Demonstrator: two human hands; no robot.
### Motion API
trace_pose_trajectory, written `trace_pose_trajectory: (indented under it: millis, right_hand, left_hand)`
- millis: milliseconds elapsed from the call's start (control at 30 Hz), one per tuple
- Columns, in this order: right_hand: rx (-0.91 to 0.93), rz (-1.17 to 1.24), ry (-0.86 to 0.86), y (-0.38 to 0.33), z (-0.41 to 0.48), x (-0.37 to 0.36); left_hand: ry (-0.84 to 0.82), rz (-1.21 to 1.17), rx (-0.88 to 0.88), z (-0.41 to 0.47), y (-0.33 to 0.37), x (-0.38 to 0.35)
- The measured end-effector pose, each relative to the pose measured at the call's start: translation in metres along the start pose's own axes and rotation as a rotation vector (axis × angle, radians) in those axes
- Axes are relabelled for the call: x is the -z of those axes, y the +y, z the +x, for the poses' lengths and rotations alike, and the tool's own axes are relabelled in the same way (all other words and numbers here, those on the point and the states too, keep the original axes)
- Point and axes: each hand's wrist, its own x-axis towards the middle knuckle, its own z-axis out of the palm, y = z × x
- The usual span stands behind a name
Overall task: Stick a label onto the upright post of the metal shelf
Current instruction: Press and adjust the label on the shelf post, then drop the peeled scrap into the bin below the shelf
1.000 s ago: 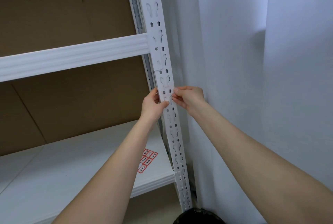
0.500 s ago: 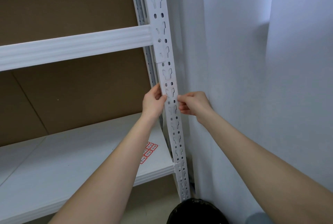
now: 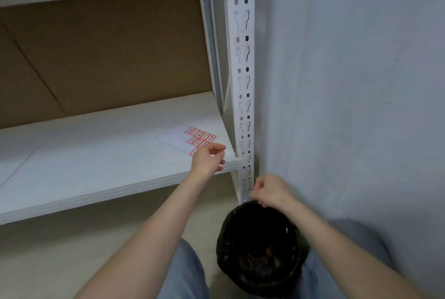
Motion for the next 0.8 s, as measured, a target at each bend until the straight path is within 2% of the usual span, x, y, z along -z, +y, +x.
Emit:
trace_pose_trajectory:
  millis: [33, 67, 200, 300, 500, 600, 667, 800]
  right_hand:
    - [-0.002, -0.045, 0.1, 0.005, 0.007, -0.006]
    - [0.001, -0.055, 0.109, 0.008, 0.009, -0.01]
    - [-0.043, 0.142, -0.137, 0.014, 0.01, -0.022]
    - [-0.022, 0.186, -0.046, 0.018, 0.016, -0.03]
    - [-0.081, 0.515, -0.069, 0.013, 0.017, -0.036]
    - [-0.106, 0.737, -0.135, 0.013, 0.014, -0.031]
    - [-0.112, 0.817, -0.171, 0.012, 0.013, -0.028]
    - [-0.089, 0.893, -0.237, 0.011, 0.012, -0.021]
  left_hand:
    - [-0.011, 0.02, 0.013, -0.002, -0.009, -0.001]
    - [-0.022, 0.041, 0.027, -0.004, -0.017, -0.001]
    - [-0.089, 0.093, 0.065, -0.01, -0.037, -0.007]
    - [-0.123, 0.114, 0.068, -0.014, -0.044, -0.012]
    - [-0.153, 0.128, 0.094, -0.016, -0.053, -0.018]
    - [-0.18, 0.113, 0.125, -0.019, -0.054, -0.018]
    - [-0.235, 0.086, 0.157, -0.022, -0.054, -0.019]
    - [-0.446, -0.075, 0.199, -0.029, -0.05, -0.023]
